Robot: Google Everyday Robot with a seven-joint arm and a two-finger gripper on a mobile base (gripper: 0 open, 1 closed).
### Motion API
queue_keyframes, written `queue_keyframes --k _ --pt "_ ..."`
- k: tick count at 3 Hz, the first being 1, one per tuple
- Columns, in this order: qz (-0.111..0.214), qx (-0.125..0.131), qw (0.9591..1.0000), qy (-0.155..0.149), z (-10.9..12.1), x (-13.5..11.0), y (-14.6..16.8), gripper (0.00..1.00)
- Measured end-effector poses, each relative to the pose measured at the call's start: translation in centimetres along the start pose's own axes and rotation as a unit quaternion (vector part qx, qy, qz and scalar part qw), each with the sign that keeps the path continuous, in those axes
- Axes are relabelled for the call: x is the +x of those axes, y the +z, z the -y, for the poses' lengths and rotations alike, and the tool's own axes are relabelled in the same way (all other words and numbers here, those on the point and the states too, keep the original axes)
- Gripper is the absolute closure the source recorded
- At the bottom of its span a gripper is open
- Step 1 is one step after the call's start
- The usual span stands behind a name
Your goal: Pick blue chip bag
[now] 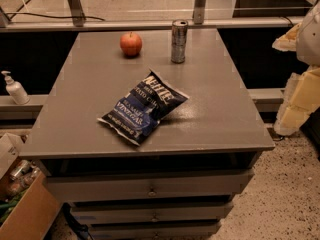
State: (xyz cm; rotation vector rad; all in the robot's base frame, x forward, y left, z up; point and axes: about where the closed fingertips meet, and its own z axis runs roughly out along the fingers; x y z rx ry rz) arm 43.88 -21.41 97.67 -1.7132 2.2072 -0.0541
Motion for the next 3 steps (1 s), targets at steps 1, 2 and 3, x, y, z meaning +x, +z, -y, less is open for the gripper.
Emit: queue_keyframes --k 1,2,3 --pt "0.055 -0.021 0.9982 0.012 -0.3 -1.3 1.3 0.0" --pt "0.125 -0.054 0.9907 0.008 -1.5 -4.7 3.1 0.0" --pt "0.191 -0.083 0.978 -0.017 -2.9 -9.0 4.9 0.0"
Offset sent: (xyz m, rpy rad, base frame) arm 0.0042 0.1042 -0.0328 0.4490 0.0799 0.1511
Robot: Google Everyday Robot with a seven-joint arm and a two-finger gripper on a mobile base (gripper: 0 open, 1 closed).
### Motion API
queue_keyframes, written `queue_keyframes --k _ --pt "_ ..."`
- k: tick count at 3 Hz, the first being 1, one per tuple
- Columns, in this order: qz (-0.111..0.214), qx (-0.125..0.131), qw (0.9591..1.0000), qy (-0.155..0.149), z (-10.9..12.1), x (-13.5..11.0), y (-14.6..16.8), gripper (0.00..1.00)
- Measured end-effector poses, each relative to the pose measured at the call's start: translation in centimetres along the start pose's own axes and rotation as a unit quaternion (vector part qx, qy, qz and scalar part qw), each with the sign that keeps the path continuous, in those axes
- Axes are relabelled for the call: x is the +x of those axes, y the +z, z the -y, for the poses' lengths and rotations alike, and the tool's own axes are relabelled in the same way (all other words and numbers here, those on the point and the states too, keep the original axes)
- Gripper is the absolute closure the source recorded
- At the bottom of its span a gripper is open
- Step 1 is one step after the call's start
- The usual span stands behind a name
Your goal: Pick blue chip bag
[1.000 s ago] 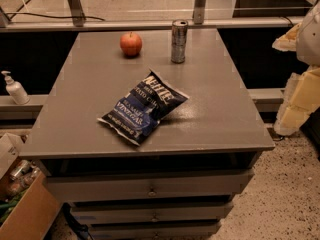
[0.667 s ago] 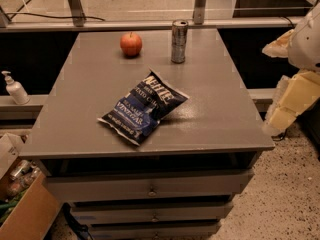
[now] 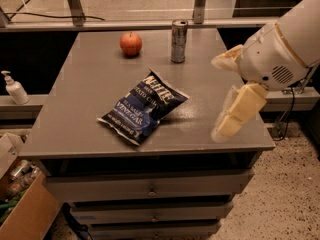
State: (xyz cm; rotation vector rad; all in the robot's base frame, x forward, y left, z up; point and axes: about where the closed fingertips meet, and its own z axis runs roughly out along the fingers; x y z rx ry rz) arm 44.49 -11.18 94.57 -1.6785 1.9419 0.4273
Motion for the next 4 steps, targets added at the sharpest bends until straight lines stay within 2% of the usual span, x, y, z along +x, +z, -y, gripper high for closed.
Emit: queue_keyframes --k 1,3,4 --pt "0.054 -0.028 0.9979 -0.022 -1.2 -4.7 3.4 0.0" --pt "0.065 -0.026 0.9972 -0.024 -0.7 -4.9 4.4 0.0" --pt "0.101 -0.017 0.9941 -0.036 1.2 -6.5 6.8 0.0"
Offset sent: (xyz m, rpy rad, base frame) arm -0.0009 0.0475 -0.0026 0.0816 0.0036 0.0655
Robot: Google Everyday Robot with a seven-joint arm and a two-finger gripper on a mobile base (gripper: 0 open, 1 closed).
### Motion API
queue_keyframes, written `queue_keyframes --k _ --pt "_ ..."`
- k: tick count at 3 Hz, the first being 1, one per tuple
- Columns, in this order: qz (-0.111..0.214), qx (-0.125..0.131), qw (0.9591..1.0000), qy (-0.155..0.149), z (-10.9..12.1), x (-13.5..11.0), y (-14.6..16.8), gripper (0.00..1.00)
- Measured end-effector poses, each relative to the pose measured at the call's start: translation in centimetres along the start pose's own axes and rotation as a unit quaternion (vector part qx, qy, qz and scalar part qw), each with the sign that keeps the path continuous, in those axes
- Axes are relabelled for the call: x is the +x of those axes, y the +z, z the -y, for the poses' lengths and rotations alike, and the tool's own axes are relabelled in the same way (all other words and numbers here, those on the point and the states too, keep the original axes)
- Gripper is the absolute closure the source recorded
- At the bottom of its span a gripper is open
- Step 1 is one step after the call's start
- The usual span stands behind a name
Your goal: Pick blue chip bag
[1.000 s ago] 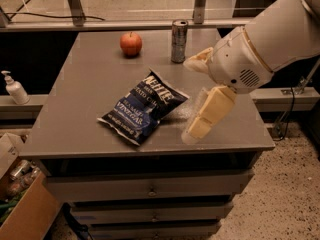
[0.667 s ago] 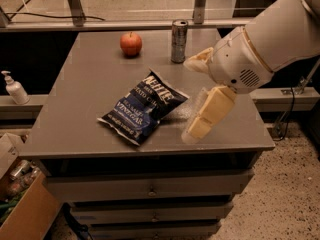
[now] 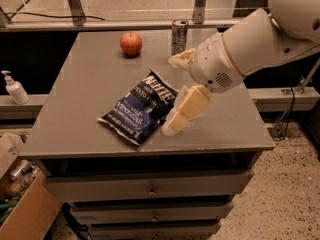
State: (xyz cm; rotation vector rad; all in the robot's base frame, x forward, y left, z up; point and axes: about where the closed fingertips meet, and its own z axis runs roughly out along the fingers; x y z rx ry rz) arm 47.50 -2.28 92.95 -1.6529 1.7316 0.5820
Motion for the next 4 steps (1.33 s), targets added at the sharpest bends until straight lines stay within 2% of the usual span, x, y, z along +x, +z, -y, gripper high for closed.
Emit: queue_keyframes --k 1,2,4 --pt "0.028 0.015 0.9992 -0.024 2.7 -1.4 2.9 0.0" --pt "0.029 0.031 0.9986 -0.03 4.9 -0.9 4.9 0.0" --pt "-0.004 0.039 0.9992 -0.011 7.5 3.3 7.5 0.0"
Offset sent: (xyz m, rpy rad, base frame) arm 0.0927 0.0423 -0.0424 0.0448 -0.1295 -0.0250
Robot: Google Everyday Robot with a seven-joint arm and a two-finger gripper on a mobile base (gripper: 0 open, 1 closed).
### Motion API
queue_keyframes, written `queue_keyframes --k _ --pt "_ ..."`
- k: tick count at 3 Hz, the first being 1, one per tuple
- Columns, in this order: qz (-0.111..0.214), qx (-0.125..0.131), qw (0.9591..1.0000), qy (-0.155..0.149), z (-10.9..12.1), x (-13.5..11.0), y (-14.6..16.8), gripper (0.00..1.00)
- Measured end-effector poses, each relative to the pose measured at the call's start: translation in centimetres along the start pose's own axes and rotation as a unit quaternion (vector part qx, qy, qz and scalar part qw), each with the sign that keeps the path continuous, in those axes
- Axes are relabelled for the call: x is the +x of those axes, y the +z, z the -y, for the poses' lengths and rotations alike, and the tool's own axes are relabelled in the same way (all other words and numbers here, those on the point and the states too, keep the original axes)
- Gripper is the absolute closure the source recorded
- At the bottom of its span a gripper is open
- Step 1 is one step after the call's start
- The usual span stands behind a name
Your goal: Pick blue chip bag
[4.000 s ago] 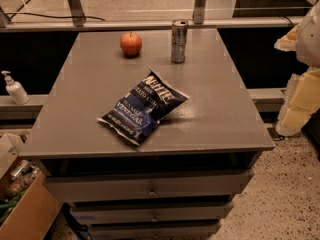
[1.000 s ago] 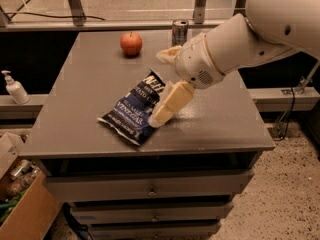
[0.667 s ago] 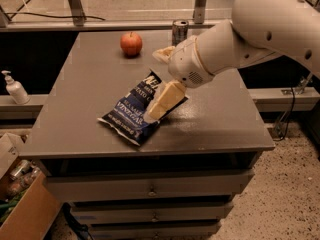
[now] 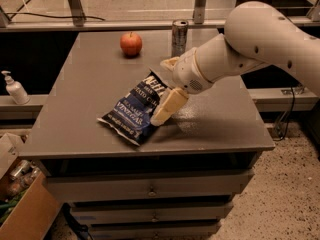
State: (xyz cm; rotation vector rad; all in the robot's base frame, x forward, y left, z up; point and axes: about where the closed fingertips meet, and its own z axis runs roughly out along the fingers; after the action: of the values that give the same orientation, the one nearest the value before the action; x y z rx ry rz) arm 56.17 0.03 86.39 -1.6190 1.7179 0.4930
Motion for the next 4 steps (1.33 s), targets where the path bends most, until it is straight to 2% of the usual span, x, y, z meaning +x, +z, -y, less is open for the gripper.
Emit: queue_keyframes --k 1,3,4 --pt "-0.001 -0.002 1.0 -0.001 0.2 0.5 0.9 0.18" --pt "0.005 -0.009 0.9999 -0.006 0.1 -0.3 1.5 0.64" --pt "0.024 -0.007 0.9997 0.002 0.1 -1.5 0.8 0.88"
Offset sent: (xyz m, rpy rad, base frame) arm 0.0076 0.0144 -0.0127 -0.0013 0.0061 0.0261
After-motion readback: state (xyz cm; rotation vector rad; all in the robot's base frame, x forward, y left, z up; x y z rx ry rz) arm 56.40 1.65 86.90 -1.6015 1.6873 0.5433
